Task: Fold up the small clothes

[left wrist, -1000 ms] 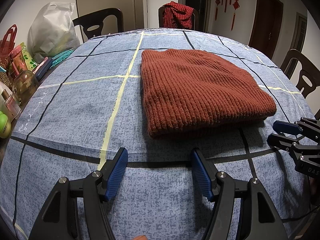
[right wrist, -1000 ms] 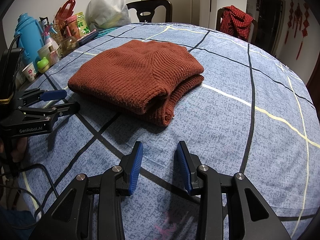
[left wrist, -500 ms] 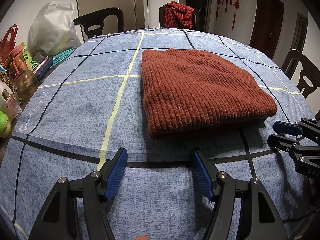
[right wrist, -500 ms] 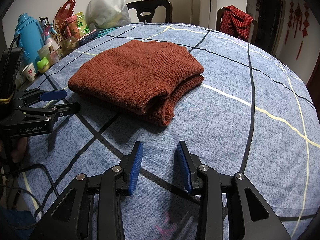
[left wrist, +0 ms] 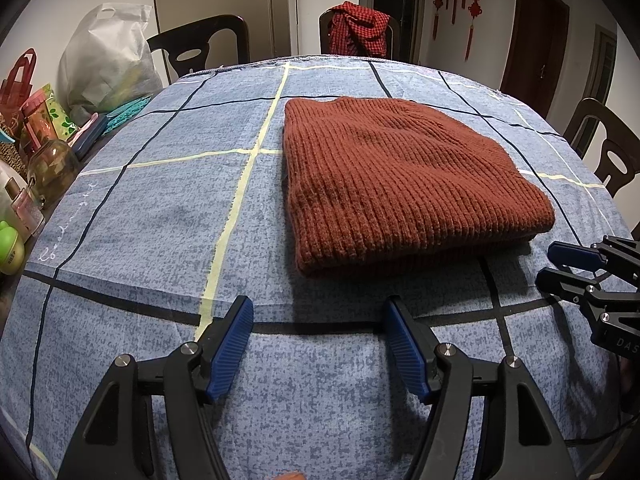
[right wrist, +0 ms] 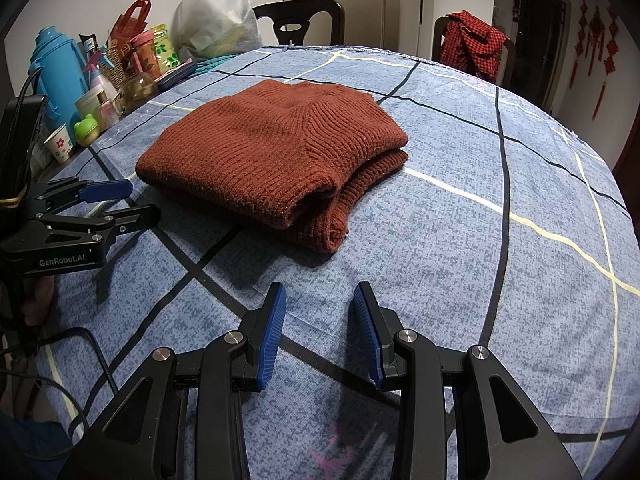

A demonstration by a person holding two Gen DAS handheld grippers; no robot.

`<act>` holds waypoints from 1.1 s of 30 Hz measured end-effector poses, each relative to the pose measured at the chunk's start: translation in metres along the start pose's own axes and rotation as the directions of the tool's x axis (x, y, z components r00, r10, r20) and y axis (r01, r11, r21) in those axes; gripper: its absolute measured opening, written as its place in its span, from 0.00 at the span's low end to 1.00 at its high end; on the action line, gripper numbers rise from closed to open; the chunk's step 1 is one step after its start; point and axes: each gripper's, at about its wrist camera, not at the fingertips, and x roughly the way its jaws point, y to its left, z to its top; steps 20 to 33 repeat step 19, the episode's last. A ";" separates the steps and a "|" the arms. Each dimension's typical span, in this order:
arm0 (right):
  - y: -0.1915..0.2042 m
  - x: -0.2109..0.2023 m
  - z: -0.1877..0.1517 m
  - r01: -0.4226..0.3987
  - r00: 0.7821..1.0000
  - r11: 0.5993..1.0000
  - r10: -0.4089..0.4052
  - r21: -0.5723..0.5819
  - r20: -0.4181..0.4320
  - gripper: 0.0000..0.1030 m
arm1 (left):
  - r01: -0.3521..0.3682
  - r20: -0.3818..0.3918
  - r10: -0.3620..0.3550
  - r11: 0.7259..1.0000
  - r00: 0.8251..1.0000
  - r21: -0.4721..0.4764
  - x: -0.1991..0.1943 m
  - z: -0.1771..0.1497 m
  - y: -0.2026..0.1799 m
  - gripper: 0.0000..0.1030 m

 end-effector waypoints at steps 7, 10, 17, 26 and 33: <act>0.000 0.000 0.000 0.000 1.000 1.000 0.000 0.000 0.000 0.35 | 0.000 0.000 0.000 1.000 1.000 -0.001 0.000 0.000 0.000 0.68; 0.000 0.000 0.000 0.000 1.000 1.000 0.000 0.000 0.000 0.35 | 0.001 0.000 -0.001 1.000 1.000 -0.001 0.000 0.000 0.000 0.68; 0.000 0.000 0.000 0.000 1.000 1.000 0.000 0.000 0.000 0.35 | 0.002 0.001 -0.002 1.000 1.000 0.000 -0.001 0.000 -0.001 0.69; 0.000 0.000 0.000 0.000 1.000 1.000 0.000 0.000 0.000 0.35 | 0.002 0.000 -0.002 1.000 1.000 0.001 0.000 0.000 -0.002 0.69; 0.000 0.000 0.000 0.000 1.000 1.000 0.000 0.000 0.000 0.35 | 0.002 0.000 -0.002 1.000 1.000 0.001 0.000 0.000 -0.002 0.69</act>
